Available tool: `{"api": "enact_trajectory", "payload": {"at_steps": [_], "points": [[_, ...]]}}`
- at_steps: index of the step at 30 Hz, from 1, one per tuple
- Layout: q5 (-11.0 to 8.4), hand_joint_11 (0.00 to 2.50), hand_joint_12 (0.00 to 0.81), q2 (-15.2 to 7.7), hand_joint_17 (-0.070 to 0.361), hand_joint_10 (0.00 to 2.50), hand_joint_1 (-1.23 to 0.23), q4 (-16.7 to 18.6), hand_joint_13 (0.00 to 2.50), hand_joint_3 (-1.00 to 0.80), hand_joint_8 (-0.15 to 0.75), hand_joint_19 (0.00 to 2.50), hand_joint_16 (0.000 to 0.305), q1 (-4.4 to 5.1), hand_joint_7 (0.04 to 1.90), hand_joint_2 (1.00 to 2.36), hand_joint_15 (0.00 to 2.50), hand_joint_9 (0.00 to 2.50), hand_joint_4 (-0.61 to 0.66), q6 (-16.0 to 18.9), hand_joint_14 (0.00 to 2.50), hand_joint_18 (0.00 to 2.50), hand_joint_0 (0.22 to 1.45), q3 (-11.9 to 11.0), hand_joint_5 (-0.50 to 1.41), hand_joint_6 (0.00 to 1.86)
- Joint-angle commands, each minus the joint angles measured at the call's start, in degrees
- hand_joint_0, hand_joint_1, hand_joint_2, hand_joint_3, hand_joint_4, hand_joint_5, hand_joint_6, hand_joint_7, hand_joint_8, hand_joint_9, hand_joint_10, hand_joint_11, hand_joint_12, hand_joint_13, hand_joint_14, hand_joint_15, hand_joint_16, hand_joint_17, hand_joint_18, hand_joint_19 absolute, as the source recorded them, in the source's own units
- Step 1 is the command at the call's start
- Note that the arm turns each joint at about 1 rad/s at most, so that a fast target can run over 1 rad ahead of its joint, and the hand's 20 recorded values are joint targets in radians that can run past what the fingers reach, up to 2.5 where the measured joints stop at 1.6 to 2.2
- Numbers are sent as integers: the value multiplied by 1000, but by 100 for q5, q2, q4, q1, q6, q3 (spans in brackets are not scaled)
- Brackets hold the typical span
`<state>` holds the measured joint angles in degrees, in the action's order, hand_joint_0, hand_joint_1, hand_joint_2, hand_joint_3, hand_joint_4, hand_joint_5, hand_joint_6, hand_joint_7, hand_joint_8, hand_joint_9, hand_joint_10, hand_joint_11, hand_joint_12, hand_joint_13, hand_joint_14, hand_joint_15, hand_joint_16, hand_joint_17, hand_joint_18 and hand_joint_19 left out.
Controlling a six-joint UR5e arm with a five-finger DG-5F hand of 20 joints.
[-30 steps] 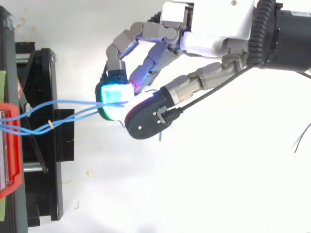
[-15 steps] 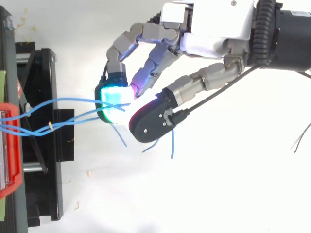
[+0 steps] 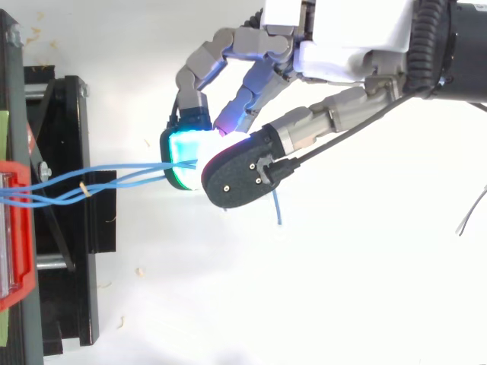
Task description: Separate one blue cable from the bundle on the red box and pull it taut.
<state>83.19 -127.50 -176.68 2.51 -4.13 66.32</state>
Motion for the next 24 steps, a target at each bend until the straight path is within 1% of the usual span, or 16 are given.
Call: {"api": "enact_trajectory", "payload": {"at_steps": [1, 7, 12, 14, 16, 20, 22, 23, 24], "points": [[4, 553, 303, 5, 99, 19, -742, -33, 790, -284, 189, 577, 44, -4, 926, 1018, 486, 970, -41, -1, 20, 589, 589, -5, -145, 926], [4, 536, 303, 5, 100, 18, -711, -50, 798, -188, 174, 588, 44, -22, 964, 1023, 485, 998, -94, -1, 20, 594, 571, -5, -133, 933], [4, 509, 315, 5, 106, 19, -714, -68, 791, -162, 183, 562, 47, -22, 961, 1017, 466, 1008, -126, -18, 19, 589, 574, 4, -124, 934], [-14, 487, 322, 5, 107, 19, -719, -68, 769, -154, 181, 541, 48, -22, 962, 1018, 452, 994, -131, -18, 18, 560, 576, 4, -120, 933], [-14, 431, 312, 5, 104, 15, -736, -77, 702, -131, 167, 508, 46, -22, 967, 1018, 412, 933, -138, -27, 17, 518, 582, 4, -118, 933], [-23, 417, 303, 5, 101, 15, -796, -182, 656, -74, 158, 463, 45, -22, 993, 1021, 392, 889, -150, -159, 18, 482, 603, 4, -117, 933], [-40, 432, 300, 67, 98, 17, -816, -376, 642, -65, 156, 452, 43, 31, 1019, 1023, 394, 862, -167, -537, 17, 456, 620, -5, -122, 937], [-40, 436, 294, 67, 96, 18, -821, -376, 626, -84, 151, 450, 42, 31, 996, 1022, 396, 845, -174, -537, 18, 438, 633, -5, -128, 944], [-40, 444, 294, 76, 96, 16, -828, -376, 621, -101, 146, 442, 43, 40, 1014, 1025, 395, 838, -176, -537, 17, 435, 647, 4, -131, 945]]}}
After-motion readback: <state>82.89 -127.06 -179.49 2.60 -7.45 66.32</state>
